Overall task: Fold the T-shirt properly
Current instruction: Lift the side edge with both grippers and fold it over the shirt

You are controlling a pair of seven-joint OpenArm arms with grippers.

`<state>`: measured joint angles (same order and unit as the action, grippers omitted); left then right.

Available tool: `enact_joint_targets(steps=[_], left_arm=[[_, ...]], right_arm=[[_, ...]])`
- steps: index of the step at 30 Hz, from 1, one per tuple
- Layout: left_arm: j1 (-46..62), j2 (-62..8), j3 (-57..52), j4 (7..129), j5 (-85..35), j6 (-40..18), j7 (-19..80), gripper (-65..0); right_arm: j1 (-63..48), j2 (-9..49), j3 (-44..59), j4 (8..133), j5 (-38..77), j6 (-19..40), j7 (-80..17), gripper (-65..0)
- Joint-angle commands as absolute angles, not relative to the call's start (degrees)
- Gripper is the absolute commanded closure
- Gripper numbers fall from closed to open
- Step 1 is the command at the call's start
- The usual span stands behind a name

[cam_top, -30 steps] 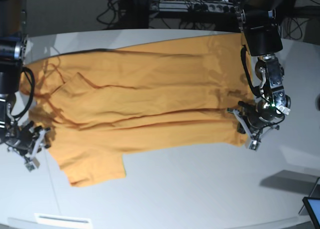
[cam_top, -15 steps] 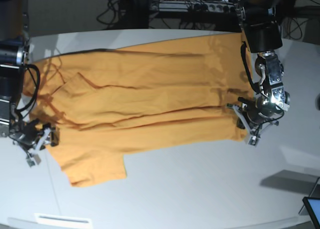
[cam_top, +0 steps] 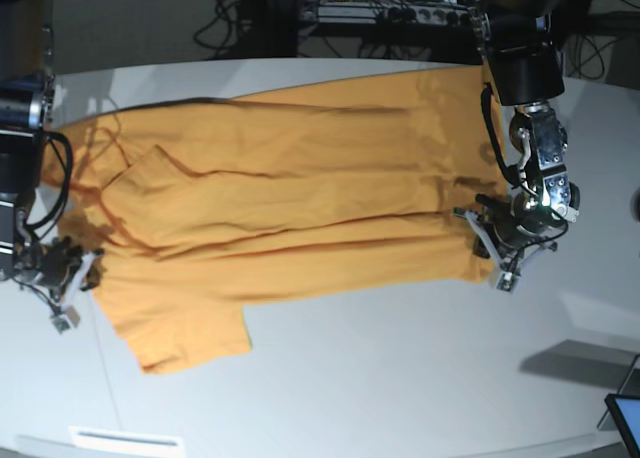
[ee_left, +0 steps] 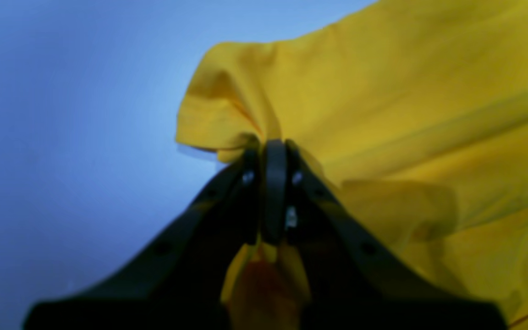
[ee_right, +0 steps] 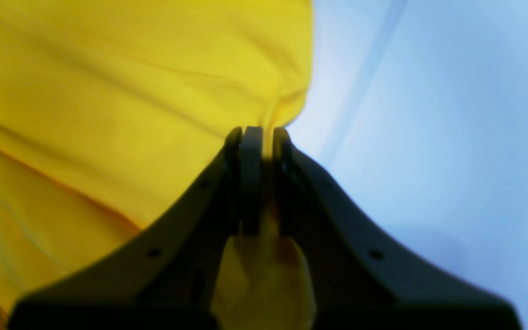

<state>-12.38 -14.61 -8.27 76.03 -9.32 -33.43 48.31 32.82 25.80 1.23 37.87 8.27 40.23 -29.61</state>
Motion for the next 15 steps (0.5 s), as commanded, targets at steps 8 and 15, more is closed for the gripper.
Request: enact_joint_targets(steps=[8, 15], left_arm=[[-14.0, -15.3, -8.5, 77.4, -9.8, -33.5, 47.3, 0.0], [-13.9, -16.4, -8.5, 77.0, -14.5, -33.5, 47.2, 0.0]], right_arm=[[35.2, 27.9, 3.1, 48.7, 8.8, 40.0, -34.7, -4.4], [35.5, 26.6, 3.0, 48.5, 8.7, 40.0, -33.0, -8.9]])
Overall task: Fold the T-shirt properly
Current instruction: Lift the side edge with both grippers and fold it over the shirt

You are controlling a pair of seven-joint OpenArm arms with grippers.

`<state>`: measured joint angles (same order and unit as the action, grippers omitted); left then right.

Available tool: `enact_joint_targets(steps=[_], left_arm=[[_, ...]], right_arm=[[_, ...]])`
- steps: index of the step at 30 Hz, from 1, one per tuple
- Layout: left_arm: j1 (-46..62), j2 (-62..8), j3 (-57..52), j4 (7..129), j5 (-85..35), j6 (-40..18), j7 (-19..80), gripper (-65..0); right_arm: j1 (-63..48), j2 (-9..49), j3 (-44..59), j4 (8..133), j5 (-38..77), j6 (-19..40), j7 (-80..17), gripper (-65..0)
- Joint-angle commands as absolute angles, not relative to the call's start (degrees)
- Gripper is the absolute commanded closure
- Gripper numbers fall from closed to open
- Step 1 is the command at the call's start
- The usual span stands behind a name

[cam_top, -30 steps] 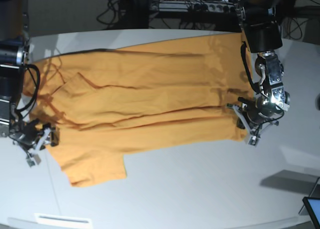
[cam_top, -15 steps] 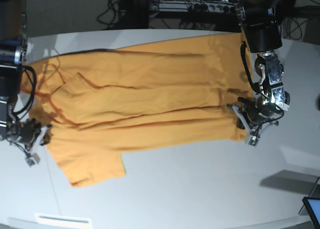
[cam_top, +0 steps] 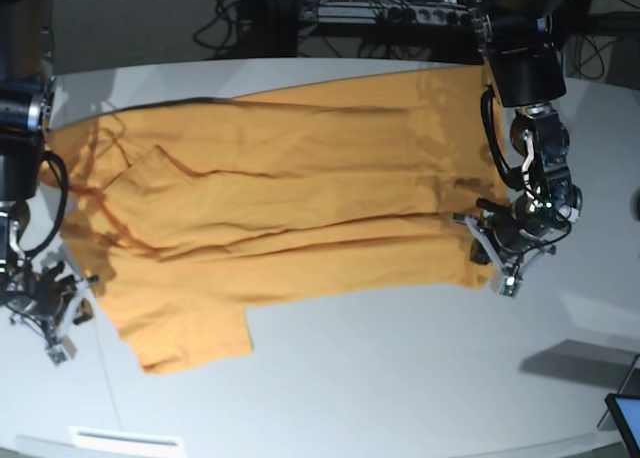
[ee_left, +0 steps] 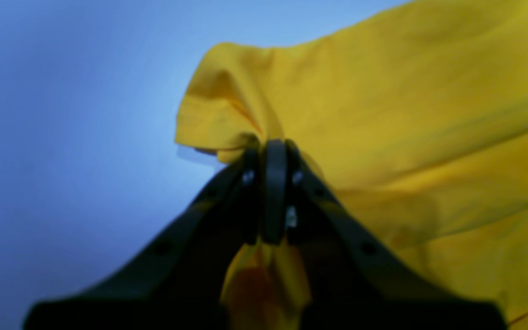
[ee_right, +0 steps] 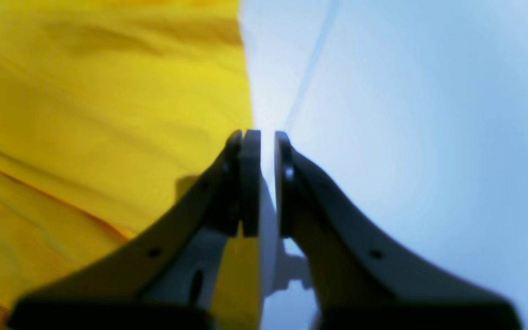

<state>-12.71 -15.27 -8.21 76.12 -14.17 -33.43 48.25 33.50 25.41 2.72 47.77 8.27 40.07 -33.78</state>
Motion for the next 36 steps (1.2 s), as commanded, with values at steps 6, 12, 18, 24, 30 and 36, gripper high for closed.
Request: enact_joint_targets(steps=[6, 12, 18, 24, 30, 36], left_arm=[[-13.7, -16.8, -8.5, 77.0, -15.3, -33.5, 47.2, 0.0], [-13.6, -17.0, -8.5, 76.9, -15.2, -33.5, 47.2, 0.0], [-13.6, -17.0, -8.5, 76.9, -15.1, -33.5, 47.2, 0.0], [-13.5, -17.7, -8.5, 76.8, -15.3, -33.5, 47.2, 0.0], [-13.5, -17.7, -8.4, 76.0, -15.3, -33.5, 47.1, 0.0], [-13.5, -17.6, -8.4, 76.1, -15.3, -33.5, 47.1, 0.0]], right_arm=[[35.6, 25.5, 5.3, 41.5, 8.8, 40.0, -27.0, -39.9], [35.6, 23.6, 5.6, 40.0, 8.8, 40.0, -26.7, -39.9], [35.6, 21.8, 2.1, 39.3, 8.6, 40.0, -25.3, -39.9], [37.3, 22.5, 1.6, 36.0, 8.8, 40.0, -21.8, -39.9], [37.9, 24.4, 1.6, 36.0, 8.8, 40.0, -21.4, -39.9], [38.3, 24.5, 1.3, 30.7, 8.7, 40.0, -16.9, -39.9]])
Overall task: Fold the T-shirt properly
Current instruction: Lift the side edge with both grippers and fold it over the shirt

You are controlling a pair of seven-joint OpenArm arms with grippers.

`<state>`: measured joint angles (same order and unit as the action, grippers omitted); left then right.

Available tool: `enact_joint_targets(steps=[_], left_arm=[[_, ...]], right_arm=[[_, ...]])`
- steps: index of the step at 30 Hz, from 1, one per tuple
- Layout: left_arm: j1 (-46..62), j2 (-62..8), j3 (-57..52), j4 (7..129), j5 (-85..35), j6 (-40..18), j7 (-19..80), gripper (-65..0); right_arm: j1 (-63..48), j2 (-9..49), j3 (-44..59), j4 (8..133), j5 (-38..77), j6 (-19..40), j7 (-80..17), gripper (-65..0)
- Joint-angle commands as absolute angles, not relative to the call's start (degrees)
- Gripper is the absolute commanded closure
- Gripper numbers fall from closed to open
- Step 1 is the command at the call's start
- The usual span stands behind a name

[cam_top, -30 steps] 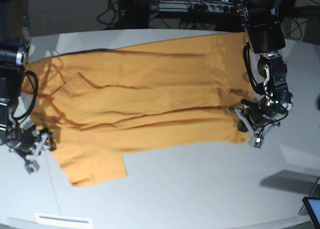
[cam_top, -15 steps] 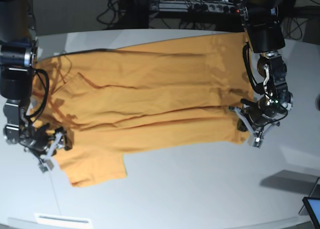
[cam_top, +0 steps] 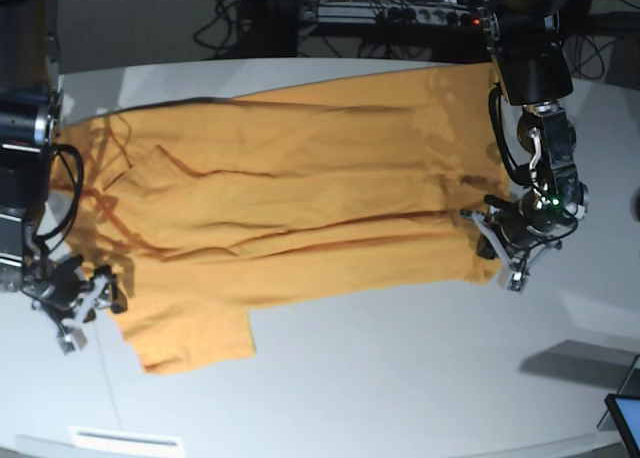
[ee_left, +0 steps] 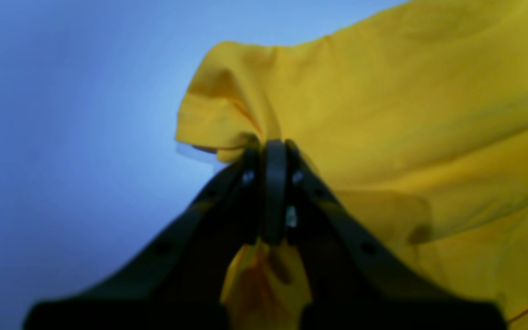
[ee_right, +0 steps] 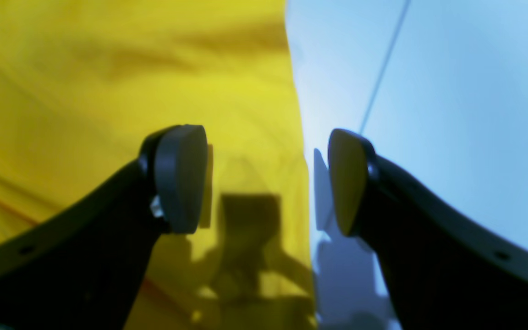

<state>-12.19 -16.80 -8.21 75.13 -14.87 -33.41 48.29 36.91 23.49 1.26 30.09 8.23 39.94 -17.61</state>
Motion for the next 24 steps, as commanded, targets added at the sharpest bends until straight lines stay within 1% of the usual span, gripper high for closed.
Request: enact_joint_targets(steps=[1, 7, 12, 13, 16, 18, 21, 24], left_arm=[[-13.5, -17.6, -8.4, 76.1, -15.3, -33.5, 47.1, 0.0], [-13.5, -17.8, -8.4, 76.1, -15.3, -33.5, 47.1, 0.0], [-13.5, -17.7, -8.4, 76.2, -15.3, -33.5, 47.2, 0.0], [-13.5, -17.7, -8.4, 76.2, -15.3, -33.5, 47.2, 0.0], [-13.5, -17.7, -8.4, 76.2, -15.3, -33.5, 47.2, 0.0], [-13.5, -17.7, -8.4, 76.2, -15.3, -33.5, 47.2, 0.0], [-13.5, -17.7, -8.4, 76.2, -15.3, -33.5, 47.2, 0.0], [-13.5, -17.7, -8.4, 76.2, -15.3, -33.5, 47.2, 0.0]], right_arm=[[38.3, 24.5, 1.3, 29.2, 8.7, 40.0, -15.8, -39.9], [38.1, 24.0, 1.2, 25.4, 8.7, 40.0, -13.8, -39.9], [37.3, 23.7, 1.2, 25.9, 8.7, 40.0, -16.0, -39.2], [37.2, 23.2, 1.2, 25.9, 8.7, 40.0, -16.7, -37.1], [37.1, 22.5, 1.2, 26.8, 8.7, 40.0, -18.6, -27.9], [37.0, 22.3, 1.1, 27.4, 8.7, 40.0, -19.8, -23.1], [37.0, 22.1, 1.1, 27.4, 8.7, 40.0, -20.5, -19.6], [37.0, 21.8, 1.1, 27.4, 8.7, 40.0, -20.5, -13.6]])
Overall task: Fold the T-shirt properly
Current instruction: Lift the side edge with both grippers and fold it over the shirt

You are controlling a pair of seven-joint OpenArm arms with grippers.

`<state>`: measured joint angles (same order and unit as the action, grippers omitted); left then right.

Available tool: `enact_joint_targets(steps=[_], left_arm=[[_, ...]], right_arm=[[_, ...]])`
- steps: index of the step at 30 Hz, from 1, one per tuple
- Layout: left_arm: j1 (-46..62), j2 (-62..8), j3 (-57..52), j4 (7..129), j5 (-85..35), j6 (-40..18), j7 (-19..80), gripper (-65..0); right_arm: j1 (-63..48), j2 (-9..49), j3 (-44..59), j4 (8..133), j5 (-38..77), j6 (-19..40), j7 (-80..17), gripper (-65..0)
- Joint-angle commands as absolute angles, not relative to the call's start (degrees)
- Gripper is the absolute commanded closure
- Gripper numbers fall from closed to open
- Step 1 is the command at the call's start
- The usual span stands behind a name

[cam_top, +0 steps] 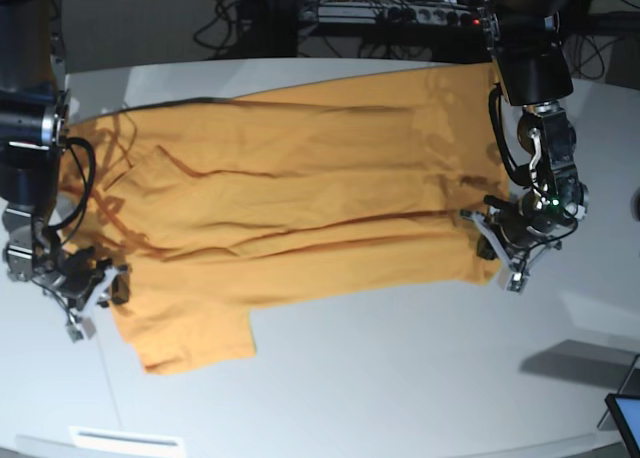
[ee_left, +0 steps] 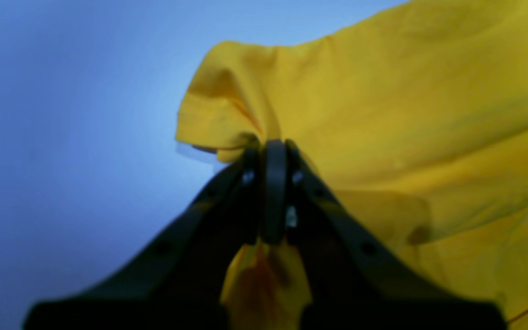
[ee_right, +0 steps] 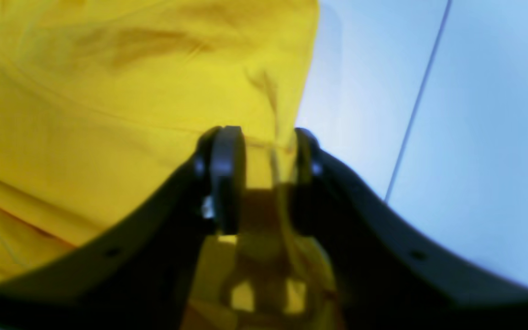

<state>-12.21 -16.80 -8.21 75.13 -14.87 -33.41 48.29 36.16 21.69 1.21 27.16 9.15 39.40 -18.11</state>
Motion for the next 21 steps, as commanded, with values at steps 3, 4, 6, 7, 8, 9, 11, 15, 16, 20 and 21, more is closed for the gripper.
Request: enact_joint_targets(steps=[3, 4, 6, 7, 8, 9, 11, 15, 16, 20, 21], left_arm=[[-13.5, -17.7, -8.4, 76.2, -15.3, -33.5, 47.2, 0.0], [-13.5, -17.7, -8.3, 76.1, -15.3, -33.5, 47.2, 0.0], [-13.5, -17.7, -8.0, 76.1, -15.3, -33.5, 47.2, 0.0], [-13.5, -17.6, -8.0, 76.1, -15.3, -33.5, 47.2, 0.0], [-13.5, -17.6, -8.0, 76.1, -15.3, -33.5, 47.2, 0.0], [-13.5, -17.5, -8.0, 76.1, -15.3, -33.5, 47.2, 0.0], [-13.5, -17.5, -8.0, 76.1, -15.3, -33.5, 47.1, 0.0], [-13.6, -17.5, -8.0, 76.1, -15.3, -33.5, 47.1, 0.0], [-13.6, -17.5, -8.1, 76.1, -15.3, -33.5, 47.1, 0.0], [-13.6, -17.5, -8.4, 76.2, -15.3, -33.5, 47.1, 0.0], [-13.6, -17.5, -8.4, 76.2, -15.3, -33.5, 47.1, 0.0]], right_arm=[[37.2, 21.9, 1.1, 27.5, 8.7, 40.0, -20.5, -7.5], [37.3, 22.0, 1.1, 27.6, 8.7, 40.0, -20.5, -7.4], [37.3, 22.5, 1.1, 29.4, 8.7, 40.0, -20.5, -7.1], [37.2, 23.0, 1.1, 30.4, 8.7, 40.0, -20.6, -7.0], [37.2, 23.2, 1.5, 31.2, 8.7, 40.0, -21.1, -7.0], [37.2, 23.3, 1.5, 32.2, 8.7, 40.0, -21.8, -6.8], [37.2, 23.4, 1.5, 34.9, 8.7, 40.0, -23.3, -4.9], [37.1, 23.4, 1.6, 39.6, 8.7, 40.0, -26.2, -2.3], [37.1, 23.4, 1.6, 40.4, 8.7, 40.0, -26.6, -2.2], [36.2, 23.3, 1.6, 43.6, 8.7, 40.0, -28.0, -1.6], [36.1, 23.3, 1.6, 44.2, 8.7, 40.0, -28.0, -1.6]])
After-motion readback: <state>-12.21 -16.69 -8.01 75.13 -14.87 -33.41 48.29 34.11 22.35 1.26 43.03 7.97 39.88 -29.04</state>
